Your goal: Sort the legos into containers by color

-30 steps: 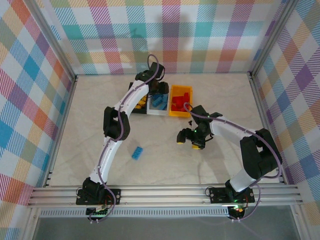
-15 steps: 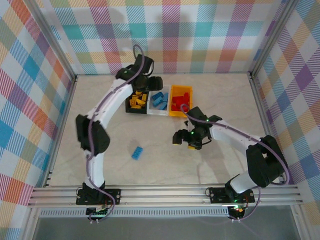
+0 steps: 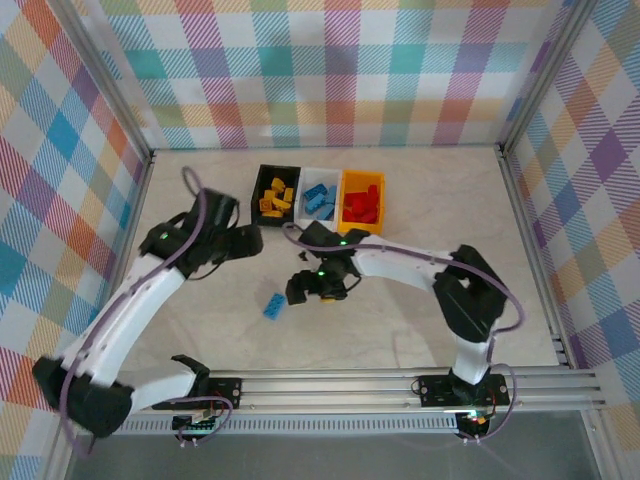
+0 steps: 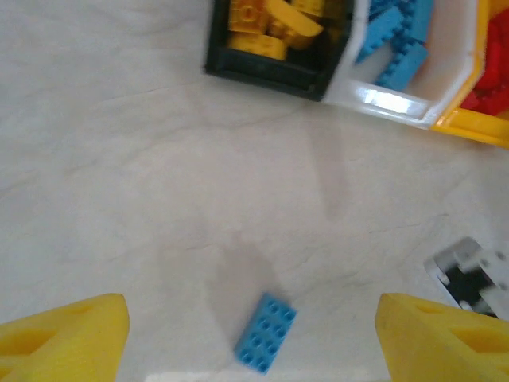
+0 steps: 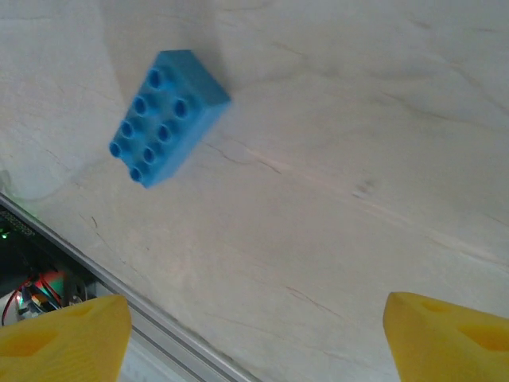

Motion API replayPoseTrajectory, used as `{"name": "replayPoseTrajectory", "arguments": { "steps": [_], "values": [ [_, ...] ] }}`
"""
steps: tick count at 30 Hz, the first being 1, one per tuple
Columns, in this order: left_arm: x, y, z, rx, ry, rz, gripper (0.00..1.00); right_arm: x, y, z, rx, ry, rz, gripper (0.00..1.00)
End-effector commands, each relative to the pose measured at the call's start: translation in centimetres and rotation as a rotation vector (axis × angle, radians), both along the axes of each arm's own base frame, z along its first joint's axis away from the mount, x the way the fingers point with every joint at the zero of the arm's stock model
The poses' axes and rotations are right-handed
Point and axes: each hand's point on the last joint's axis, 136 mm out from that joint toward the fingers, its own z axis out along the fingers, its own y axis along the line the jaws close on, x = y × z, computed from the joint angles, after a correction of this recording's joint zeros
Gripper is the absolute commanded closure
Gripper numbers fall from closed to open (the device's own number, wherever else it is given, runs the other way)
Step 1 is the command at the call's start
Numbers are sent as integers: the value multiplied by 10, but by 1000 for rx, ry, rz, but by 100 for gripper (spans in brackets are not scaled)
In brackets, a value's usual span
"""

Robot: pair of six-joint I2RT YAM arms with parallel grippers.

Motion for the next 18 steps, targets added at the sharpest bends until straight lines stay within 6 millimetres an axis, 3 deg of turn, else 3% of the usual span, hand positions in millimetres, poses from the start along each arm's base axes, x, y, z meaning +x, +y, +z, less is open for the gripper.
{"name": "replayPoseTrajectory", "arguments": {
  "steps": [1, 9, 18],
  "values": [
    [-28, 36, 2, 36, -25, 121, 17, -4, 14, -9, -88, 22, 7, 17],
    [-63, 68, 7, 92, -74, 175, 16, 10, 41, -21, -266, -2, -87, 16],
    [-75, 76, 8, 103, -98, 176, 15, 8, 43, -37, -381, 22, -179, 22]
  ]
}}
